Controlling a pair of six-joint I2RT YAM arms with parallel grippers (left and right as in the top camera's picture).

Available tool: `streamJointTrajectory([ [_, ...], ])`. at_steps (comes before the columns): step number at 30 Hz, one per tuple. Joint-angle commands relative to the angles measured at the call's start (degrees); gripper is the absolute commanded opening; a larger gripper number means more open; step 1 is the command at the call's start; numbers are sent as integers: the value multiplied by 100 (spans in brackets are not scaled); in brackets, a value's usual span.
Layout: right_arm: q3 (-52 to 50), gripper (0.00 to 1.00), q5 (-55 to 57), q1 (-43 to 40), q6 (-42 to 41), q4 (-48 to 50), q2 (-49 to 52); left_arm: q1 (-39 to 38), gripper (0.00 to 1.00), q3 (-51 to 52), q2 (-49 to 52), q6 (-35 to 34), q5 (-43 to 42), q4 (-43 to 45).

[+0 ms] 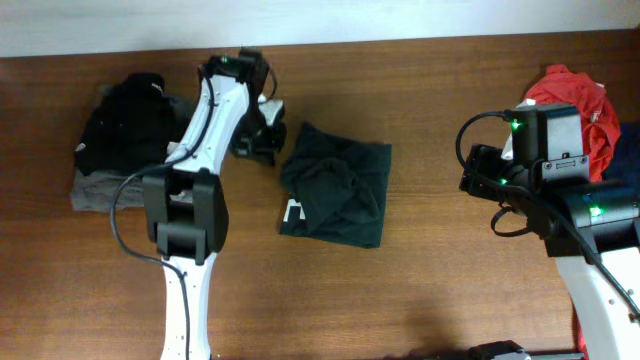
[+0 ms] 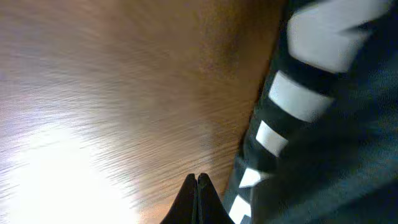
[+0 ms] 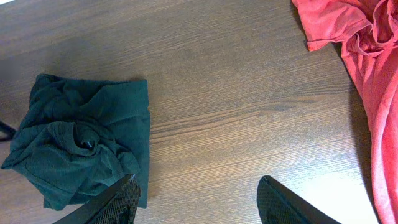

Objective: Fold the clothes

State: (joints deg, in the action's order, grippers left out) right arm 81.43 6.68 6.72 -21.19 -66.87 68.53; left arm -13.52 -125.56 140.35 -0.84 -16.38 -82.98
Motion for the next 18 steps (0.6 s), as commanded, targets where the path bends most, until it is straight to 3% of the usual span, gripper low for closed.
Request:
streamJointTrajectory([
  [1, 24, 65, 129, -48, -76, -2, -83, -138, 0, 170, -28, 372, -1628, 133],
  [6, 24, 65, 129, -48, -76, -28, -83, -527, 0, 157, -33, 525, -3499, 573],
  [12, 24, 65, 131, -48, -76, -85, -83, -1226, 0, 155, -33, 393, -3486, 1241],
  [18, 24, 66, 131, -48, -76, -85, -76, -1572, 9, 109, -33, 396, -3268, 1733],
])
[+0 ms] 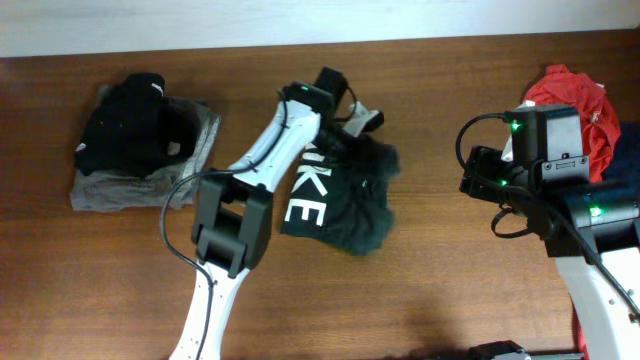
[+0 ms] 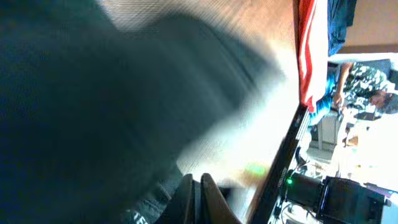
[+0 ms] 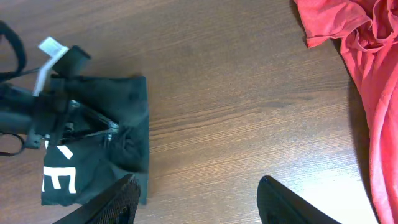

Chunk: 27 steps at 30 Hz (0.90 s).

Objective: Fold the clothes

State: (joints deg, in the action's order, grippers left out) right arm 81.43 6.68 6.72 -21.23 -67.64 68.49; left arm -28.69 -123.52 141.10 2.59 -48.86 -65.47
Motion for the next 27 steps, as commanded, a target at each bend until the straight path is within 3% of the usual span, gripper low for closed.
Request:
streamJointTrajectory([
  [1, 24, 66, 131, -48, -72, -7, -57, -17, 10, -170, -107, 55, -17, -101],
  [5, 22, 73, -107, -37, 35, 2, 151, 452, 13, -839, -107, 55, 350, -752],
  [8, 11, 73, -933, -37, 636, 90, 505, 931, 18, -1456, -107, 142, 485, -1174],
  [14, 11, 72, -2535, -28, 1187, 433, 2000, 1585, 36, -1943, -107, 258, 1408, -2094],
  [17, 11, 57, -2811, -28, 1244, 1139, 2769, 1602, 40, -1869, -105, 518, 1912, -2605],
  [20, 11, 21, -3220, -26, 1217, 2105, 3477, 1440, 40, -1722, -105, 767, 2017, -2933],
  [21, 11, 16, -3307, -26, 1154, 2367, 3709, 1375, 40, -1637, -105, 765, 2120, -2959],
  [23, 11, 10, -3276, -26, 988, 2664, 4050, 1261, 40, -1467, -105, 765, 2288, -2953],
  [27, 13, 9, -3154, -48, 568, 3534, 5005, 966, 40, -730, -105, 782, 2435, -2726],
])
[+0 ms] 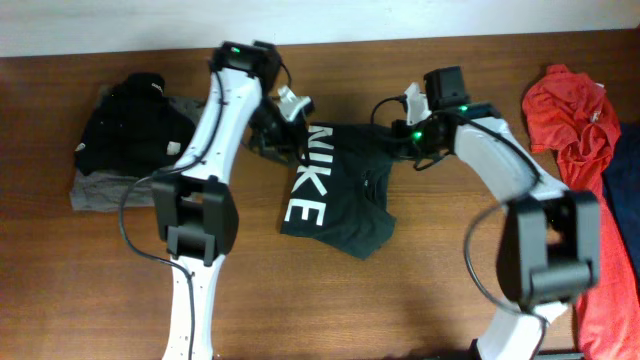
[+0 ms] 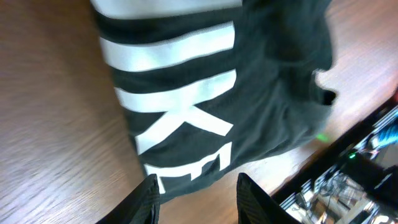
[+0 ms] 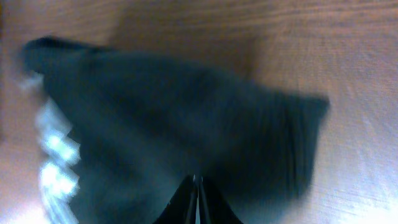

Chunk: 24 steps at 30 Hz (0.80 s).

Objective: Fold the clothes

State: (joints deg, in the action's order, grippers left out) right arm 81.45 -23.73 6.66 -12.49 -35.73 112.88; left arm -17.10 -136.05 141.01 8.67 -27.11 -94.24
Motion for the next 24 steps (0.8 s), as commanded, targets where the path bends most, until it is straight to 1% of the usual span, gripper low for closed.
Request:
streamJointTrajectory([
  [1, 11, 8, -111, -42, -304, 647, 804, -284, 40, 901, -96, 173, 367, 339],
  [3, 11, 5, -35, -70, -308, 1113, 1040, -345, 40, 1384, -96, 173, 407, 542],
  [7, 68, 5, 815, -245, -595, 1561, 1060, -363, 39, 2282, -96, 173, 448, 763],
  [8, 160, 5, 809, -319, -581, 1554, 1060, -345, 35, 2527, -96, 173, 448, 793],
  [10, 321, 6, 763, -439, -579, 1368, 1047, -319, 31, 2667, -96, 173, 448, 804],
  [11, 387, 6, 721, -474, -577, 1257, 1034, -308, 31, 2667, -96, 173, 446, 804],
  [12, 546, 8, 448, -564, -393, 973, 994, -286, 31, 2647, -111, 170, 444, 796],
  [13, 741, 11, -96, -654, 22, 610, 911, -249, 31, 2555, -144, 173, 442, 699],
  [15, 918, 15, -529, -737, 337, 149, 798, -192, 33, 2367, -175, 177, 422, 518],
  [16, 1036, 18, -745, -785, 549, -214, 702, -157, 36, 2192, -186, 205, 393, 337],
  [19, 1250, 26, -1086, -817, 1084, -1119, 376, -28, 37, 1523, -240, 350, 282, -195],
  [20, 1283, 27, -1143, -804, 1305, -1478, 208, 57, 39, 1180, -306, 343, 240, -254],
  [22, 1283, 29, -1167, -752, 1484, -1880, -11, 181, 44, 863, -431, 343, 133, -251],
  [24, 1283, 29, -1165, -636, 1561, -2420, -245, 411, 56, 420, -564, 256, 101, -232],
])
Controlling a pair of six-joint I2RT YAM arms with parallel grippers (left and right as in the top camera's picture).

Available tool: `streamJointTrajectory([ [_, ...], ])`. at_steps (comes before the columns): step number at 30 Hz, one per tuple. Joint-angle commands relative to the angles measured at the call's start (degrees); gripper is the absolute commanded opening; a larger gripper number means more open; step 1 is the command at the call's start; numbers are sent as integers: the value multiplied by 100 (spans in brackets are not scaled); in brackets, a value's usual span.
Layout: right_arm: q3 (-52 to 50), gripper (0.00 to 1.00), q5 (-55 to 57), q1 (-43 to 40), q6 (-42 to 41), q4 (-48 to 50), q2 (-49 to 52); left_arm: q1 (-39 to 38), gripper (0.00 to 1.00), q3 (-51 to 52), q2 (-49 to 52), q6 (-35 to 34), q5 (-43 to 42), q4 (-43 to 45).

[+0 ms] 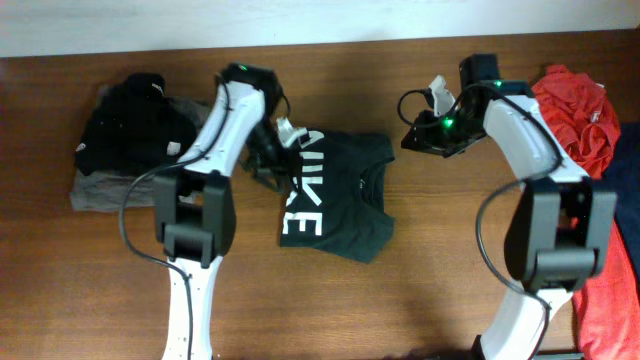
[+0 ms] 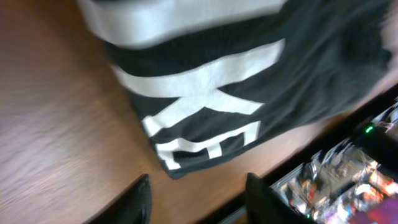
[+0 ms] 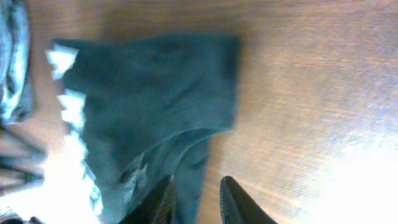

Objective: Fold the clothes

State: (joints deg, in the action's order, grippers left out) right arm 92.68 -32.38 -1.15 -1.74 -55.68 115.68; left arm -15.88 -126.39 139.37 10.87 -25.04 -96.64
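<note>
A dark green shirt [image 1: 335, 195] with white NIKE lettering lies spread in the middle of the table, letters up. My left gripper [image 1: 272, 155] hangs by its upper left edge. In the left wrist view that gripper [image 2: 196, 205] is open over bare wood, with the lettering [image 2: 199, 106] just beyond its fingers. My right gripper [image 1: 418, 132] is just off the shirt's upper right corner. In the right wrist view it [image 3: 199, 202] is open, with the shirt's edge [image 3: 186, 155] at its left finger.
A folded stack, black on grey [image 1: 140, 140], sits at the table's left end. A red garment [image 1: 585, 105] and a blue one [image 1: 628, 160] lie in a heap at the right end. The wooden table [image 1: 450, 260] shows bare in front.
My right gripper was shut on the shirt's upper right part; now it is open and stands just right of the shirt. The left gripper stays open and sits slightly lower.
The shirt lay bunched at the centre, my left gripper shut at its left edge and the right arm open far to the right. Then the left gripper was shut over the shirt and the lettering showed. Then the left was open and the right shut on the shirt. Now both are open.
</note>
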Motion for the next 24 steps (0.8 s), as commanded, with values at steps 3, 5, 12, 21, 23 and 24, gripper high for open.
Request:
streamJointTrajectory([
  [3, 160, 30, -297, 337, 496, -809, -584, 533, 68, -769, -420, -81, -107, 114],
  [5, 109, 18, -297, 494, 612, -822, -568, 632, 61, -758, -417, -111, -105, 127],
  [12, -350, 4, 1040, 1650, 531, 946, -448, 420, 1, -754, -417, -116, -109, 256],
  [21, -625, 4, 2251, 1641, 413, 1755, 601, -651, 1, 396, -417, -1172, 105, 1106],
  [23, -627, 4, 2234, 1456, 315, 1698, 704, -776, 1, 789, -417, -1473, 103, 1449],
  [24, -627, 4, 2216, 1377, 310, 1655, 743, -815, 1, 1005, -417, -1624, 85, 1663],
])
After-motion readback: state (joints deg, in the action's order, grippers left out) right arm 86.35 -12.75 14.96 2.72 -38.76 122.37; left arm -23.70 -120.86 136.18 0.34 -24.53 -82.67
